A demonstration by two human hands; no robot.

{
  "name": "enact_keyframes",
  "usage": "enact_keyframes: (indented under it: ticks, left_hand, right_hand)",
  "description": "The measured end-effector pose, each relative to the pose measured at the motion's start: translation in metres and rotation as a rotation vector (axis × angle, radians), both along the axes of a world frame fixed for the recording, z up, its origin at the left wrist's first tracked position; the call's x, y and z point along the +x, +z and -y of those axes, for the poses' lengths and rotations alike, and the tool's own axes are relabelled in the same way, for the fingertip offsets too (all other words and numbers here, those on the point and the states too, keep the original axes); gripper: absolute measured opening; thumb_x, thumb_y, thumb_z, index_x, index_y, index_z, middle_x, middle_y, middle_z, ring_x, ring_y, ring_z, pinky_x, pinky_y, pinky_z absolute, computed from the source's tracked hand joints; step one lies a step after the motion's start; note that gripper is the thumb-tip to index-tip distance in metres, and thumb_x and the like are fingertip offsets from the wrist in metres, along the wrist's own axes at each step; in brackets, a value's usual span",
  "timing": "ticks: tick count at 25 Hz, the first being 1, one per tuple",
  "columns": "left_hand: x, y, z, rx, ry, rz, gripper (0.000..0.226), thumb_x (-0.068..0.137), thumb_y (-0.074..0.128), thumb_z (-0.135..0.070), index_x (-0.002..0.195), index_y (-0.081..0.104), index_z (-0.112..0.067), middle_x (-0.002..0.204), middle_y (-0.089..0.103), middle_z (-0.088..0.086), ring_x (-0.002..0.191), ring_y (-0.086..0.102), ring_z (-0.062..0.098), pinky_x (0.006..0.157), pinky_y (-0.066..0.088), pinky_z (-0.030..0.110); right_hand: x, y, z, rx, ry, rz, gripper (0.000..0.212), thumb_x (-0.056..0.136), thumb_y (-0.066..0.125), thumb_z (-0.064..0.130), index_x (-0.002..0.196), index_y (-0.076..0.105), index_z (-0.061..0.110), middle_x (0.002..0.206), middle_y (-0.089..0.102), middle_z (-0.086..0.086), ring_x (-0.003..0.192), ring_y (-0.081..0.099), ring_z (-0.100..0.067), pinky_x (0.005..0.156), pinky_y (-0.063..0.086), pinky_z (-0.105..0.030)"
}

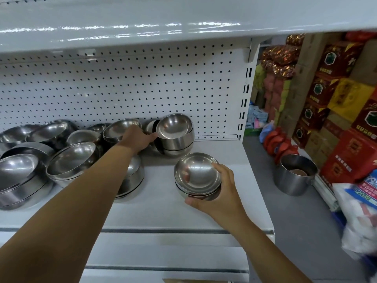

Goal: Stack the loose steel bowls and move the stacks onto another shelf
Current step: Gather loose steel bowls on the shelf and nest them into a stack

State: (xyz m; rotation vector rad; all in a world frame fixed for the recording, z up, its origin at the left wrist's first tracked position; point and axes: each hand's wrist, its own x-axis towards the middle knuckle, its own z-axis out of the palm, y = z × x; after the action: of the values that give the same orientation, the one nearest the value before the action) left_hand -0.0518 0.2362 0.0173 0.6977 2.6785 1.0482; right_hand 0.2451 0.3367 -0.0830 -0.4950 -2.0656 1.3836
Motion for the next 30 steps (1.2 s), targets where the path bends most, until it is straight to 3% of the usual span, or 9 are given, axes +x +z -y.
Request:
enact_keyframes:
  ticks: [2,7,11,16,19,24,26,30]
  left_hand:
    - [0.003,0.002,-0.001,0.008,-0.012,0.024,0.043,0.093,0.072,-0.038,0.095,0.065,0.004,0.075,0.064,0.013,0.063,0.058,0.024,0.061,0.048,0.032]
    - [0.014,0.008,-0.001,0.007,-0.007,-0.03,0.041,0.093,0.072,-0.037,0.088,0.068,0.003,0.068,0.061,0.007,0.062,0.055,0.018,0.055,0.039,0.027]
    - [0.024,0.015,0.002,0.027,0.048,-0.177,0.042,0.087,0.078,-0.037,0.069,0.063,-0.002,0.062,0.06,0.006,0.066,0.058,0.024,0.056,0.039,0.028]
    - [0.046,0.033,0.007,0.044,0.124,-0.353,0.044,0.086,0.076,-0.045,0.105,0.061,-0.007,0.097,0.065,0.005,0.093,0.059,0.024,0.077,0.046,0.035]
    - [0.053,0.043,0.019,0.113,0.157,-0.368,0.049,0.084,0.078,-0.045,0.115,0.06,-0.011,0.099,0.062,-0.001,0.096,0.059,0.022,0.084,0.049,0.036]
    - [0.085,0.06,0.049,0.399,0.206,-0.269,0.037,0.083,0.081,-0.044,0.103,0.062,-0.019,0.085,0.066,-0.014,0.075,0.061,0.003,0.068,0.044,0.018]
    - [0.105,0.06,0.056,0.587,0.177,-0.125,0.033,0.085,0.081,-0.039,0.103,0.065,-0.016,0.088,0.072,-0.006,0.074,0.066,0.009,0.063,0.05,0.015]
    - [0.139,0.051,0.053,0.807,0.023,0.25,0.01,0.092,0.073,-0.02,0.096,0.069,-0.011,0.094,0.076,0.011,0.09,0.074,0.026,0.083,0.062,0.034]
  right_hand:
    - [-0.001,0.0,0.0,0.004,-0.001,0.006,0.11,0.054,0.102,0.043,0.141,0.035,0.048,0.143,0.032,0.03,0.131,0.036,0.015,0.096,0.037,0.001]
    - [-0.002,-0.001,0.0,0.016,-0.005,0.019,0.113,0.054,0.101,0.044,0.146,0.037,0.042,0.144,0.034,0.027,0.132,0.037,0.012,0.095,0.037,0.002]
    - [-0.004,-0.002,0.0,0.03,-0.001,0.014,0.116,0.053,0.101,0.045,0.149,0.037,0.037,0.147,0.033,0.027,0.135,0.038,0.007,0.098,0.035,0.002]
    - [-0.003,-0.003,0.0,0.015,0.02,0.0,0.116,0.053,0.102,0.044,0.149,0.036,0.038,0.147,0.032,0.026,0.137,0.04,0.001,0.102,0.038,-0.006]
    - [-0.001,-0.003,0.001,0.009,0.038,-0.014,0.115,0.054,0.102,0.041,0.146,0.033,0.045,0.146,0.029,0.032,0.137,0.035,0.009,0.1,0.037,-0.001]
    - [0.001,0.0,0.0,-0.019,0.059,-0.039,0.114,0.056,0.102,0.038,0.139,0.027,0.06,0.147,0.024,0.039,0.134,0.03,0.021,0.101,0.034,0.002]
    - [0.002,0.0,0.0,-0.023,0.065,-0.051,0.115,0.055,0.103,0.035,0.139,0.028,0.06,0.145,0.027,0.039,0.133,0.034,0.018,0.1,0.037,0.0]
    - [0.005,0.0,0.0,-0.049,0.075,-0.057,0.119,0.052,0.104,0.031,0.139,0.029,0.061,0.148,0.033,0.032,0.134,0.039,0.012,0.1,0.042,-0.005]
